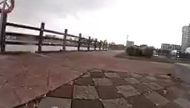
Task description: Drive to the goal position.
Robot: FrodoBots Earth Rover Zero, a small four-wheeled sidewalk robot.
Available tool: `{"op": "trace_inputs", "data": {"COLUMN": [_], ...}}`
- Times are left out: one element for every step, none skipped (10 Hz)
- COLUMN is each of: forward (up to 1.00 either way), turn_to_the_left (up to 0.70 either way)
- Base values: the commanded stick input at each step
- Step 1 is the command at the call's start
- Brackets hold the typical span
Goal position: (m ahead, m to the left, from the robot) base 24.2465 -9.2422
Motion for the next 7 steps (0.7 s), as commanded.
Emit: {"op": "trace_inputs", "data": {"forward": [0.7, 0.7, 0.7, 0.7, 0.7, 0.7, 0.7], "turn_to_the_left": [0.0, 0.0, 0.0, 0.0, 0.0, 0.0, 0.0]}}
